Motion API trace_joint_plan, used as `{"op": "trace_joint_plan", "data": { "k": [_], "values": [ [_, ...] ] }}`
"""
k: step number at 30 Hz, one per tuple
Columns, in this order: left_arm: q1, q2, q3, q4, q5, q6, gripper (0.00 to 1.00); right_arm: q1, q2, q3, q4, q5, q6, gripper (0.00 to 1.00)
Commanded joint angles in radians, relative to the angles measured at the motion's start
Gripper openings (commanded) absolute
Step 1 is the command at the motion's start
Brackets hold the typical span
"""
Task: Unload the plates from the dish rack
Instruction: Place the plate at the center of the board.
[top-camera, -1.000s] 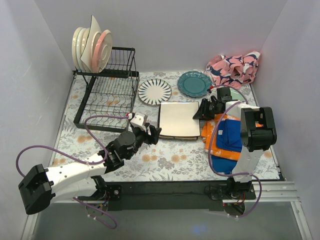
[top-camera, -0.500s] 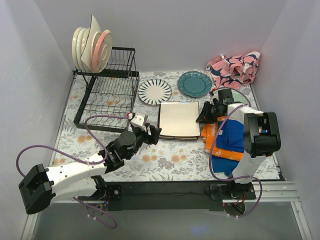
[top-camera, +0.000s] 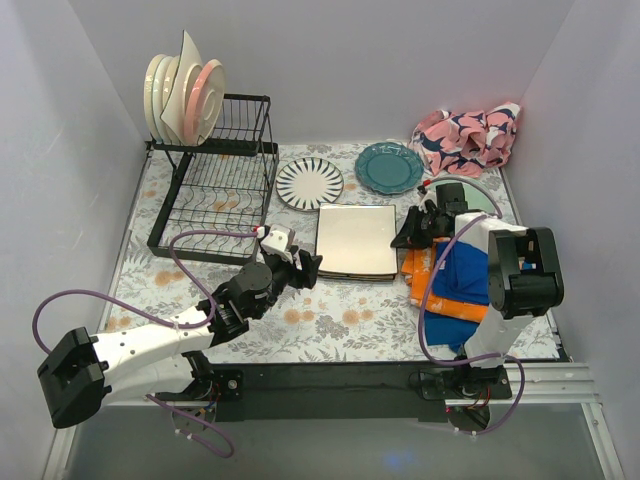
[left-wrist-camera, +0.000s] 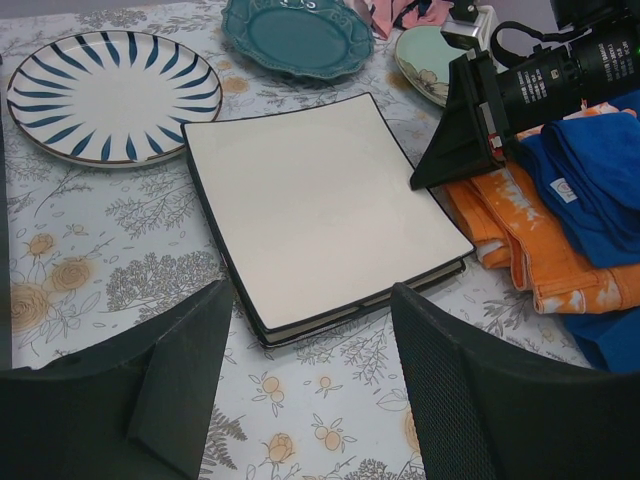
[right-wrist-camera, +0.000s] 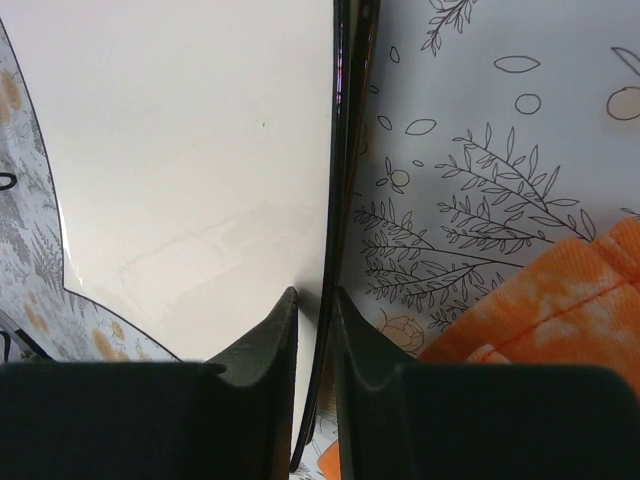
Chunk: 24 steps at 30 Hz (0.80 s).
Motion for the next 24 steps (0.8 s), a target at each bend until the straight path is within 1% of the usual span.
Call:
{"op": "trace_joint_plan", "data": {
  "k": [1, 4, 8, 9, 10, 12, 13, 14, 15, 16, 17, 18, 19, 20, 21, 23, 24],
  "values": [
    [-0.005, -0.003, 0.007, 0.01, -0.04, 0.01, 0.63, 0.015, 0.011, -0.061, -0.06, 0.054, -0.037, 0.05],
    [-0.003, 0.0, 0.009, 0.01, -0.042, 0.012, 0.63, 0.015, 0.007, -0.07, -0.055, 0.052, -0.031, 0.04],
    [-0.003, 0.005, 0.017, 0.009, -0.06, 0.003, 0.63, 0.015, -0.011, -0.06, -0.066, 0.072, -0.023, 0.09],
    [-0.005, 0.002, 0.021, 0.007, -0.057, -0.014, 0.63, 0.012, -0.018, -0.047, -0.095, 0.077, -0.025, 0.17],
    [-0.003, -0.003, 0.03, 0.005, -0.048, -0.022, 0.63, 0.012, -0.025, -0.035, -0.112, 0.084, -0.025, 0.19],
    [-0.003, -0.006, 0.09, -0.031, -0.008, -0.023, 0.63, 0.012, -0.065, 0.0, -0.146, 0.136, -0.028, 0.29],
    [-0.005, -0.004, 0.119, -0.059, 0.004, -0.019, 0.63, 0.012, -0.082, 0.014, -0.178, 0.162, -0.026, 0.35],
    [-0.003, 0.003, 0.195, -0.115, 0.014, -0.013, 0.63, 0.012, -0.111, 0.026, -0.196, 0.182, -0.026, 0.49],
    [-0.002, 0.028, 0.239, -0.151, 0.011, -0.004, 0.63, 0.01, -0.122, 0.055, -0.21, 0.198, -0.028, 0.59],
    [-0.002, 0.045, 0.283, -0.187, 0.001, 0.016, 0.63, 0.01, -0.136, 0.068, -0.24, 0.199, -0.032, 0.66],
    [0.003, 0.068, 0.338, -0.268, -0.006, 0.03, 0.63, 0.012, -0.169, 0.077, -0.245, 0.199, -0.034, 0.79],
    [0.009, 0.088, 0.437, -0.312, -0.014, 0.041, 0.63, 0.015, -0.191, 0.086, -0.245, 0.199, -0.032, 0.86],
    [0.033, 0.13, 0.493, -0.342, -0.011, 0.055, 0.63, 0.015, -0.235, 0.089, -0.248, 0.199, -0.04, 0.93],
    [0.05, 0.146, 0.542, -0.431, -0.005, 0.062, 0.63, 0.015, -0.257, 0.094, -0.248, 0.204, -0.041, 0.98],
    [0.067, 0.161, 0.641, -0.465, 0.015, 0.072, 0.63, 0.021, -0.28, 0.1, -0.25, 0.206, -0.046, 0.98],
    [0.135, 0.2, 0.734, -0.554, 0.037, 0.113, 0.63, 0.033, -0.355, 0.099, -0.242, 0.193, -0.052, 0.98],
    [0.164, 0.217, 0.847, -0.591, 0.064, 0.127, 0.63, 0.062, -0.383, 0.096, -0.232, 0.183, -0.057, 0.98]
  ]
}}
